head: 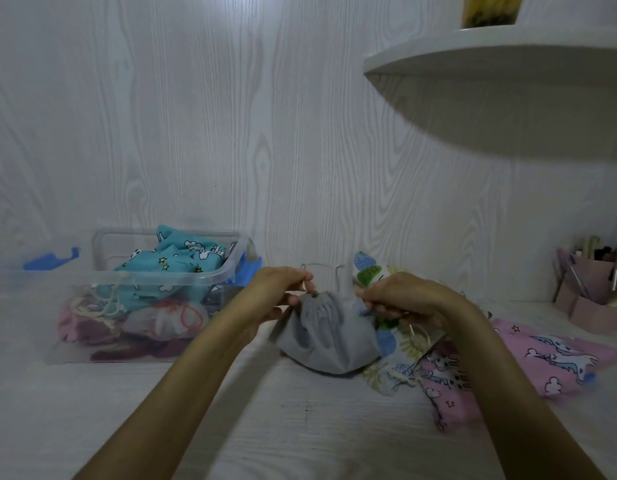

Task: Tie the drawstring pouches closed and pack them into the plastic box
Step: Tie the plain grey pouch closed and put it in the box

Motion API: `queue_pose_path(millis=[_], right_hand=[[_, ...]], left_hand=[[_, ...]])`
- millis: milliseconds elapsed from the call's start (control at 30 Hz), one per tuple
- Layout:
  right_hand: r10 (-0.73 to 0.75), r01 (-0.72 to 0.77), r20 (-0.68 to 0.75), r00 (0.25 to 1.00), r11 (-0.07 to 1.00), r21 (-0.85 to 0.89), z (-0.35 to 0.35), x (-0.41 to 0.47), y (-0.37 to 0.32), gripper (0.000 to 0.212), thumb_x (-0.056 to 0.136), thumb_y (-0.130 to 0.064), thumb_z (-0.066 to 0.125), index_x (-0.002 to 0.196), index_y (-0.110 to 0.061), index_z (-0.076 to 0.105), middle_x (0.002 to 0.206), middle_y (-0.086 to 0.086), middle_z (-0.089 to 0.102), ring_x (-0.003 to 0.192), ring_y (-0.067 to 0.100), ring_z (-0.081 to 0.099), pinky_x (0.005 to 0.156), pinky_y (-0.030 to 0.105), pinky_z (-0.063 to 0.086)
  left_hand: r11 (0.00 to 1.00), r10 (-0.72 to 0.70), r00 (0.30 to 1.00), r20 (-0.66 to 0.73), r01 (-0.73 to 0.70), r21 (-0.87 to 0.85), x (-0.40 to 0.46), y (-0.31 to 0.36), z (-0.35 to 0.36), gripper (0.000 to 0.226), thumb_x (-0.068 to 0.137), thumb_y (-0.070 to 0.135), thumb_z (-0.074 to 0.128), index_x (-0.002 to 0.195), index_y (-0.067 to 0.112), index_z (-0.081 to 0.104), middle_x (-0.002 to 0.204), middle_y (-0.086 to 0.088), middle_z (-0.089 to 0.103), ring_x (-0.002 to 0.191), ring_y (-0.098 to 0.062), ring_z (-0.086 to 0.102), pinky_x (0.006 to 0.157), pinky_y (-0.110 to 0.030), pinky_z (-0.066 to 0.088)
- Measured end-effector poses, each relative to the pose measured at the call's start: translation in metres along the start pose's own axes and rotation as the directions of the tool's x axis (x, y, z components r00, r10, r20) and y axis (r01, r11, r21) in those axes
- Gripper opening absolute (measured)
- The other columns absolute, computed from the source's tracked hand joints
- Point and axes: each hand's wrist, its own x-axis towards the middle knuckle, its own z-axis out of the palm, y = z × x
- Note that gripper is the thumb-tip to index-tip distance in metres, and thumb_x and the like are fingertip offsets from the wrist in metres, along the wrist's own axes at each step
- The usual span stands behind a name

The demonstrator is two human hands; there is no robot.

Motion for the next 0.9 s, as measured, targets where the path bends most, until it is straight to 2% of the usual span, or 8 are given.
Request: queue_pose_path(millis=[133, 233, 367, 533, 700, 767, 833, 900], right_hand=[[0.022, -0.001, 0.066, 0.998, 0.953, -0.304, 0.008, -0.002, -0.010, 0.036, 0.091, -0.033, 0.058, 0.059, -0.017, 0.055, 0.060, -0.002, 0.045, 0.054, 0.010, 0.039, 0.049, 0.019, 0.033], [0.027, 0.017, 0.100, 0.995, 0.911, -0.413, 0.012, -0.004, -0.018, 0.032, 0.091, -0.035, 0.057, 0.064, -0.018, 0.059, 0.064, -0.001, 0.045, 0.055, 0.011, 0.039, 0.052, 0.020, 0.036], [-0.069, 0.103, 0.143, 0.987, 0.963, -0.249, 0.001, -0.016, -0.024, 0.034, 0.094, -0.033, 0.053, 0.065, -0.016, 0.055, 0.058, -0.001, 0.047, 0.048, 0.009, 0.038, 0.051, 0.021, 0.033], [-0.180, 0.185, 0.054, 0.982, 0.977, -0.110, -0.008, -0.024, -0.032, 0.036, 0.091, -0.037, 0.057, 0.060, -0.019, 0.055, 0.049, -0.006, 0.045, 0.045, 0.007, 0.035, 0.048, 0.018, 0.030], [-0.237, 0.241, 0.057, 0.970, 0.969, -0.064, 0.002, -0.023, -0.035, 0.034, 0.092, -0.038, 0.054, 0.067, -0.016, 0.062, 0.058, -0.005, 0.059, 0.052, 0.006, 0.047, 0.056, 0.016, 0.038], [-0.303, 0.303, 0.029, 0.952, 0.953, 0.004, 0.008, -0.022, -0.038, 0.031, 0.092, -0.040, 0.052, 0.078, -0.018, 0.069, 0.072, -0.005, 0.068, 0.068, 0.007, 0.056, 0.072, 0.021, 0.045], [-0.385, 0.384, 0.003, 0.923, 0.922, 0.035, 0.011, -0.022, -0.041, 0.035, 0.094, -0.044, 0.046, 0.100, -0.020, 0.071, 0.101, -0.008, 0.070, 0.096, 0.007, 0.060, 0.091, 0.023, 0.042], [-0.428, 0.429, -0.052, 0.902, 0.903, 0.012, 0.010, -0.021, -0.043, 0.040, 0.095, -0.047, 0.038, 0.111, -0.024, 0.067, 0.116, -0.013, 0.063, 0.106, 0.003, 0.056, 0.093, 0.019, 0.040]], left_hand=[[0.983, 0.005, 1.000, 0.016, -0.008, 0.186, -0.002, 0.000, -0.011, 0.023, 0.093, 0.024, 0.052, 0.072, 0.020, 0.061, 0.049, 0.015, 0.053, 0.051, -0.005, 0.035, 0.048, -0.020, 0.024], [0.983, -0.008, 1.000, 0.019, 0.005, 0.185, -0.005, 0.003, -0.008, 0.023, 0.093, 0.025, 0.055, 0.071, 0.020, 0.063, 0.040, 0.016, 0.048, 0.048, -0.004, 0.038, 0.047, -0.018, 0.027], [0.978, 0.009, 0.999, 0.050, -0.019, 0.206, -0.004, 0.005, -0.004, 0.021, 0.086, 0.029, 0.064, 0.092, 0.012, 0.074, 0.055, 0.010, 0.055, 0.049, -0.004, 0.042, 0.049, -0.014, 0.031], [0.956, 0.023, 0.957, 0.288, -0.105, 0.274, -0.001, -0.004, 0.009, 0.025, 0.090, 0.025, 0.061, 0.109, 0.013, 0.072, 0.059, 0.013, 0.056, 0.055, -0.001, 0.043, 0.051, -0.011, 0.032], [0.898, -0.009, 0.866, 0.500, -0.213, 0.385, -0.006, -0.006, 0.019, 0.026, 0.091, 0.024, 0.059, 0.113, 0.016, 0.069, 0.094, 0.015, 0.070, 0.088, 0.003, 0.063, 0.079, -0.010, 0.048], [0.887, -0.001, 0.878, 0.478, -0.220, 0.406, -0.008, -0.007, 0.022, 0.023, 0.092, 0.030, 0.058, 0.096, 0.013, 0.073, 0.073, 0.015, 0.069, 0.067, 0.003, 0.063, 0.062, -0.007, 0.047], [0.890, -0.007, 0.910, 0.413, -0.183, 0.418, -0.009, -0.007, 0.024, 0.029, 0.093, 0.033, 0.056, 0.073, 0.016, 0.070, 0.052, 0.011, 0.054, 0.041, -0.001, 0.042, 0.042, -0.011, 0.033], [0.925, -0.030, 0.933, 0.360, -0.110, 0.363, -0.008, -0.007, 0.024, 0.033, 0.094, 0.033, 0.055, 0.066, 0.021, 0.068, 0.054, 0.007, 0.049, 0.038, -0.002, 0.036, 0.040, -0.013, 0.028]])
